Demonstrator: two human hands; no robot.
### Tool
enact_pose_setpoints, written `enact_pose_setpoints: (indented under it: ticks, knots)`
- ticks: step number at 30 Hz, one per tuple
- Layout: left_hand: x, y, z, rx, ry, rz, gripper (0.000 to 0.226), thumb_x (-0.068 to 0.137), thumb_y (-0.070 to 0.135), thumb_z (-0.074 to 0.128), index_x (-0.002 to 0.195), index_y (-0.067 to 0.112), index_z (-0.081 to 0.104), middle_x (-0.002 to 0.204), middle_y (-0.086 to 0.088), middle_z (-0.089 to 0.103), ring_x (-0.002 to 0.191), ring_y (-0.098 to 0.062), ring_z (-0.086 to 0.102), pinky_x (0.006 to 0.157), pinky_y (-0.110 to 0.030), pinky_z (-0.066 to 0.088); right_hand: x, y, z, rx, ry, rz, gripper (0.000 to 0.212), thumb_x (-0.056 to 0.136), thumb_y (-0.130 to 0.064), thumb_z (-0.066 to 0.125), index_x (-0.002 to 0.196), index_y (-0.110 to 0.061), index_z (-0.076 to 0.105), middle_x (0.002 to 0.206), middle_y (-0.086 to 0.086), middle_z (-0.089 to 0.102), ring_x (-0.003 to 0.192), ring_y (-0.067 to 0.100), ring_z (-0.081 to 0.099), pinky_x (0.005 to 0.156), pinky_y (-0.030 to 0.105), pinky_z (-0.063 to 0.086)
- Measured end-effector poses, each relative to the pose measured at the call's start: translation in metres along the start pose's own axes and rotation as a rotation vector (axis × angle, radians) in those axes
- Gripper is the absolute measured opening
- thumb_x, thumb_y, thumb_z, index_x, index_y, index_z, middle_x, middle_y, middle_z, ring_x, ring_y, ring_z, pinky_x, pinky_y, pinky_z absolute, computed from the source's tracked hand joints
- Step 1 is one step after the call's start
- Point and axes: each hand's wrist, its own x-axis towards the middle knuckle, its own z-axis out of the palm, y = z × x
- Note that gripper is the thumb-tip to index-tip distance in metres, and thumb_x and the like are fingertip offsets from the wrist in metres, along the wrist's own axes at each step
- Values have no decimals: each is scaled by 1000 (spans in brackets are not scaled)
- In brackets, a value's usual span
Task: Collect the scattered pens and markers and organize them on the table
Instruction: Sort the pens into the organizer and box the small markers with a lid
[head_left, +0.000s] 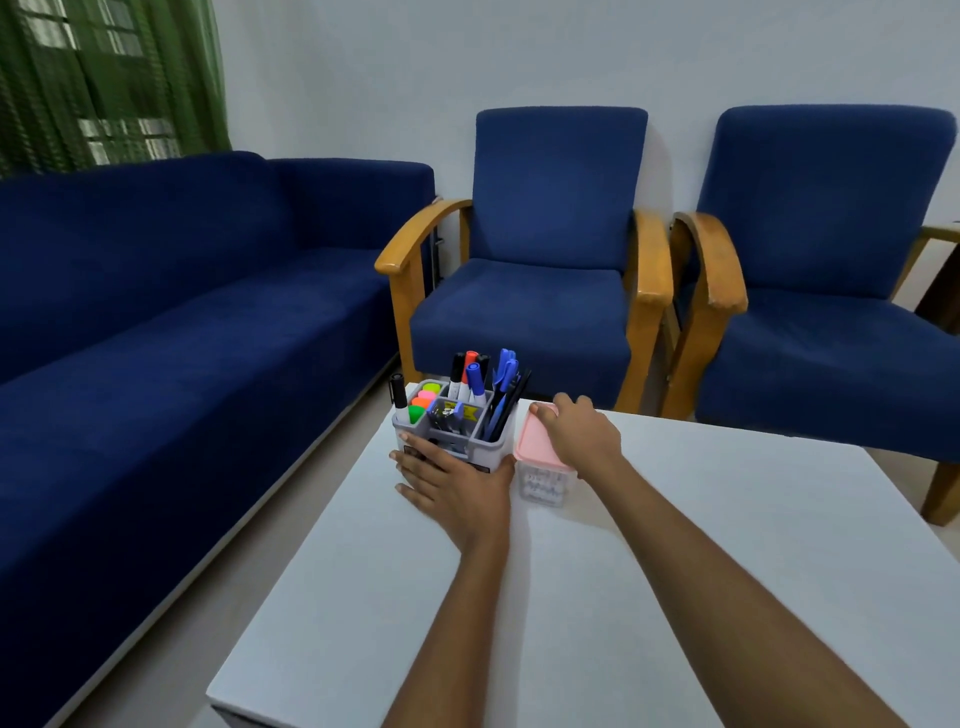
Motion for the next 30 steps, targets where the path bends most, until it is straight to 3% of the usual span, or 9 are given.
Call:
enact_pose_setpoints:
  ticks: [12, 18, 21, 26, 28, 30]
  knots:
    - [4, 10, 8, 93, -37, -24, 125, 69, 57, 72, 149, -3, -2, 155, -30, 8, 144, -42, 15, 117, -50, 11, 5, 0, 3, -8, 21, -35, 48, 96, -48, 41, 136, -21, 39, 125, 10, 49, 112, 26, 54, 72, 28, 44]
    - [-7, 8, -1, 113, -101, 25, 119, 71, 42, 75, 149, -4, -3, 156, -27, 8, 145, -38, 15, 118, -46, 15, 8, 0, 3, -21, 32, -50, 46, 96, -45, 43, 135, -21, 39, 124, 10, 49, 112, 26, 54, 71, 28, 44]
    - [-22, 4, -10, 97, -174, 85, 101, 85, 34, 65, 150, 0, -5, 158, -19, 6, 144, -32, 22, 118, -39, 18, 9, 0, 1, -60, 25, -74, 49, 95, -42, 47, 139, -22, 37, 126, 10, 48, 114, 26, 52, 70, 27, 45]
    - [-42, 6, -25, 100, -224, 173, 72, 95, 21, 49, 151, 7, 7, 160, -11, 8, 128, -25, 47, 105, -30, 39, 3, -1, -8, -208, -55, -158, 69, 88, -35, 61, 147, -29, 26, 134, 9, 42, 123, 27, 45, 84, 33, 51]
    - [-43, 7, -28, 98, -238, 174, 71, 95, 22, 50, 152, 9, 9, 160, -9, 6, 123, -24, 51, 103, -30, 42, -6, -2, -12, -128, 34, -106, 64, 90, -34, 59, 146, -27, 29, 134, 9, 45, 123, 27, 45, 85, 34, 51]
    - [-44, 8, -32, 88, -252, 185, 71, 94, 22, 50, 152, 9, 10, 161, -7, 4, 121, -24, 53, 102, -30, 42, -17, -4, -18, 143, 253, 46, 44, 97, -40, 46, 133, -17, 45, 128, 10, 52, 116, 26, 51, 82, 32, 49]
